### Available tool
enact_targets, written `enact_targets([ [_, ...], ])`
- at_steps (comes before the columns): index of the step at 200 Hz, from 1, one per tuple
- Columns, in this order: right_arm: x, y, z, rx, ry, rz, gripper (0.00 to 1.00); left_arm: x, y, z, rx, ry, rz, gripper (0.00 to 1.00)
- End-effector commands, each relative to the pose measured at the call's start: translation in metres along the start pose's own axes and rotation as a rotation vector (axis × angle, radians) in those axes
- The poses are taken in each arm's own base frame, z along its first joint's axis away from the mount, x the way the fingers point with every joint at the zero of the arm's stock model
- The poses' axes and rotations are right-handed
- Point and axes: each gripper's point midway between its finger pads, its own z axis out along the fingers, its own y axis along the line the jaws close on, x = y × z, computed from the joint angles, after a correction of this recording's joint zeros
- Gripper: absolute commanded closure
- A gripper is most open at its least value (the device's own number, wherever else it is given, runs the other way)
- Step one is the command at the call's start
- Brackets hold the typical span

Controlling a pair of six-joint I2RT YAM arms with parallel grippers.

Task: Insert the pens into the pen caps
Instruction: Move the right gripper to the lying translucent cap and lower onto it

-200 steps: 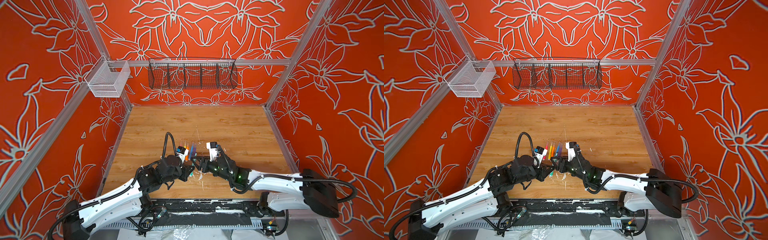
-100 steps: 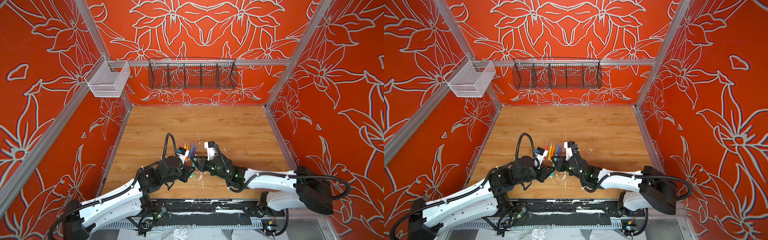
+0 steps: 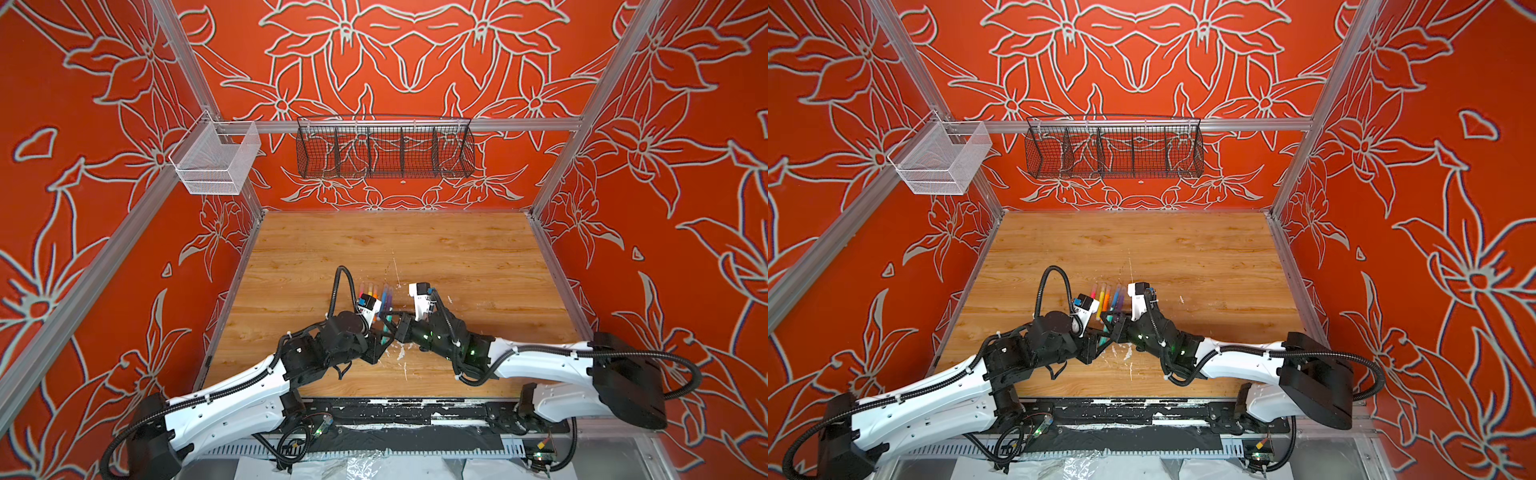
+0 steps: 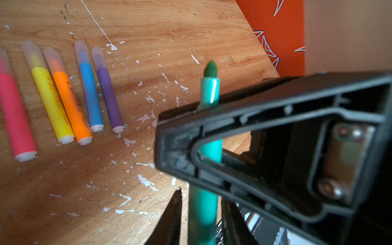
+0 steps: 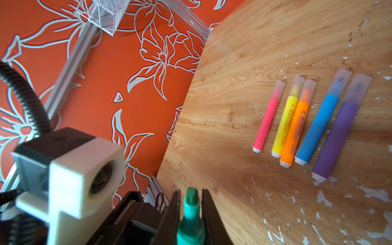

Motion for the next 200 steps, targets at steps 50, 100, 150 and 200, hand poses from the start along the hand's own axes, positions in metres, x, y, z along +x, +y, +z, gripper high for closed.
enact_targets([
  [50,-0.007,-0.003,-0.008,-0.026,-0.084,0.081,0.98,-0.009,-0.001,0.007,-0.012,-0.030,0.012,0.89],
  [100,-0.008,-0.009,-0.008,-0.013,-0.104,0.090,0.91,-0.010,0.005,0.000,-0.036,-0.058,0.007,1.00],
  [150,-0.020,-0.035,-0.039,0.182,-0.115,-0.069,0.46,-0.002,0.038,-0.005,-0.203,-0.048,0.006,1.00],
  [200,-0.026,-0.101,-0.130,0.611,0.001,-0.315,0.43,-0.012,0.060,-0.006,-0.331,-0.104,0.033,1.00],
])
